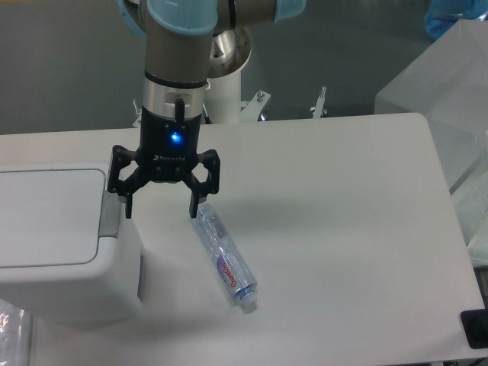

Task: Open the trash can
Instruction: 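Lower the gripper onto the lid edge beside the trash can's grey tab, then press the gripper on the lid edge to tip the lid open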

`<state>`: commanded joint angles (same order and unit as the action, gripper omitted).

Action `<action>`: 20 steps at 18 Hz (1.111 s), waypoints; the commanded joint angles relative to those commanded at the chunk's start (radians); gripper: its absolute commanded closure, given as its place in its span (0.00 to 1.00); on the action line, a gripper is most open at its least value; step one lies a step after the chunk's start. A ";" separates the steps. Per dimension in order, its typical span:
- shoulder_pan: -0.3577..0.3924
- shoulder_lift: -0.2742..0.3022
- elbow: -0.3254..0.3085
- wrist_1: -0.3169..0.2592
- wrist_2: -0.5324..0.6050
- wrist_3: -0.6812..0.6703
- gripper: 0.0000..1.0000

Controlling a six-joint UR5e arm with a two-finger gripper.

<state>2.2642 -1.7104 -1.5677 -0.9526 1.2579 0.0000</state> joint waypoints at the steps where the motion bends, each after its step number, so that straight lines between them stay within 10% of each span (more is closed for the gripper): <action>1: 0.000 -0.002 0.000 0.000 0.000 0.000 0.00; 20: -0.023 -0.014 -0.009 0.002 0.002 0.000 0.00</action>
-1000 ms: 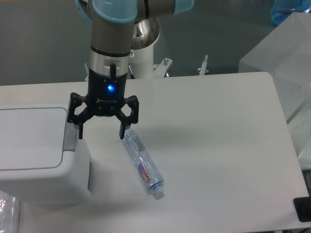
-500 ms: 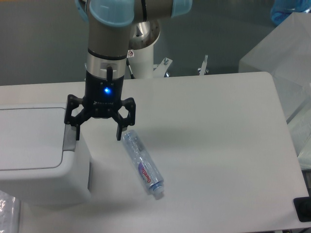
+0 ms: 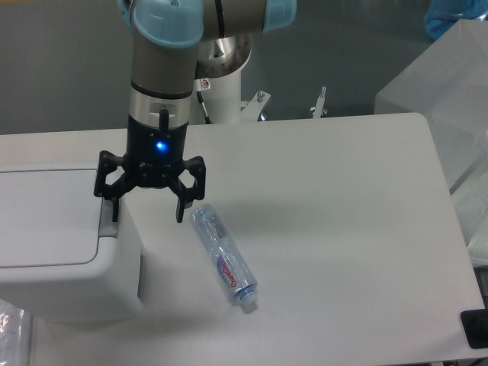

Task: Open the trash can
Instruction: 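Press the gripper on the lid edge to tip the lid open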

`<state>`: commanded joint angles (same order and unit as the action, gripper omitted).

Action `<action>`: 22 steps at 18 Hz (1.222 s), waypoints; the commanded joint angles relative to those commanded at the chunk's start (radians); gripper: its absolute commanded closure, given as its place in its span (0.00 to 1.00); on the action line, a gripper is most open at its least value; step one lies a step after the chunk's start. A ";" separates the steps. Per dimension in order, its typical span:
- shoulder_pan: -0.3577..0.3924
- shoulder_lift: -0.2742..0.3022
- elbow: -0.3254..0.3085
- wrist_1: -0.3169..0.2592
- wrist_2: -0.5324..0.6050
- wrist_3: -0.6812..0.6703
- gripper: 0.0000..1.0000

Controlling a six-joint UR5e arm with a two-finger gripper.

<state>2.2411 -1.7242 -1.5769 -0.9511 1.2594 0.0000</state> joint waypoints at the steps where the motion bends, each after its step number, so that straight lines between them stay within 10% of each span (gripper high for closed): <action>1: -0.002 0.000 0.002 0.000 0.000 0.000 0.00; 22: 0.000 0.000 -0.011 0.002 0.003 0.003 0.00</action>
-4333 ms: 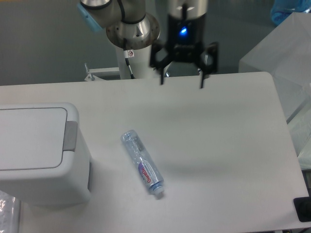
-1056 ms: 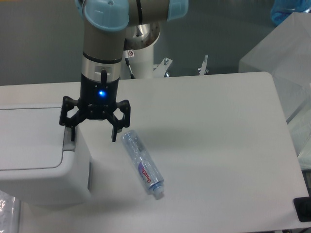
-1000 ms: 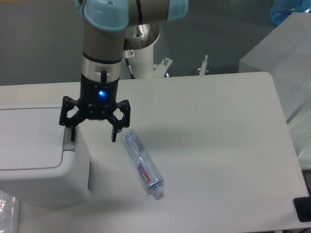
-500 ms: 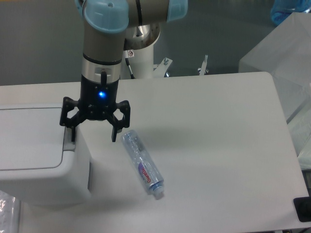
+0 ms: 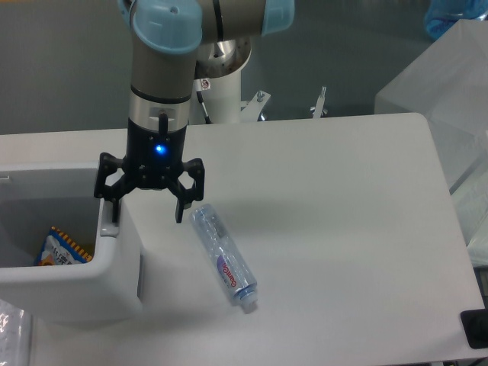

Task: Open the trash can
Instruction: 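Press the gripper on the lid edge to tip the lid open, then lift the gripper up away from the opened trash can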

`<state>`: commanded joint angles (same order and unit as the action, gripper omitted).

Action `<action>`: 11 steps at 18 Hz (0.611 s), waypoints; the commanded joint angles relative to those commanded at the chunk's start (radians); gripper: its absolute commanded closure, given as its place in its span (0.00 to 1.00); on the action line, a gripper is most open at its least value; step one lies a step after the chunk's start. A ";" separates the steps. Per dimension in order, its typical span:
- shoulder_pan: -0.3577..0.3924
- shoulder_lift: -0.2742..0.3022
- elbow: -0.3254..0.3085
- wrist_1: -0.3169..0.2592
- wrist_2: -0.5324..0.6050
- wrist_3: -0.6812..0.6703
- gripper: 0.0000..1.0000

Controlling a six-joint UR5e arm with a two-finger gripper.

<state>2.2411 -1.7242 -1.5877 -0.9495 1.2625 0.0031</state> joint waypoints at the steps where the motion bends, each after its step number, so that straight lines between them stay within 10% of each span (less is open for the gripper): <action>1: 0.000 0.002 0.005 0.002 0.000 0.005 0.00; 11: 0.113 -0.017 0.156 0.005 0.177 0.099 0.00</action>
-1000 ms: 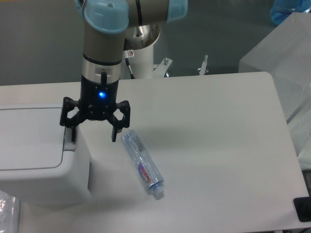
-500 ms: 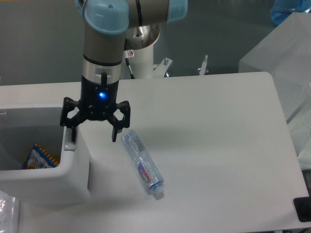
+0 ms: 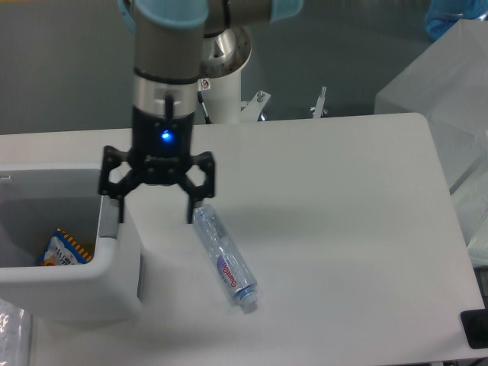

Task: Open the trash can
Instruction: 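Lift the gripper up away from the opened trash can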

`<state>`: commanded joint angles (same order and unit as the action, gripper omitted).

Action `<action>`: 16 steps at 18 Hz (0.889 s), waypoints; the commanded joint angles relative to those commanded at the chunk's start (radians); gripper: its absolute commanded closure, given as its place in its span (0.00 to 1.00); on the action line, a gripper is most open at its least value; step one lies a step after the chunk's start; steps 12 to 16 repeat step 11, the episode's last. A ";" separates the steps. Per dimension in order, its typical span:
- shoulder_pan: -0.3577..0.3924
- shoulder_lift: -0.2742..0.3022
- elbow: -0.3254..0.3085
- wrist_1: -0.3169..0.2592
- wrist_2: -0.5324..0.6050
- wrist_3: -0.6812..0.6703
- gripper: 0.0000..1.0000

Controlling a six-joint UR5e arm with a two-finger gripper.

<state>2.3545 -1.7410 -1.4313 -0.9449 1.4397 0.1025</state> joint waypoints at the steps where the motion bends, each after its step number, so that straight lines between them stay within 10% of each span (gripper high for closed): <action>1: 0.017 -0.009 0.012 -0.003 0.069 0.040 0.00; 9: 0.209 -0.014 0.005 -0.032 0.149 0.497 0.00; 16: 0.229 -0.012 0.006 -0.041 0.148 0.513 0.00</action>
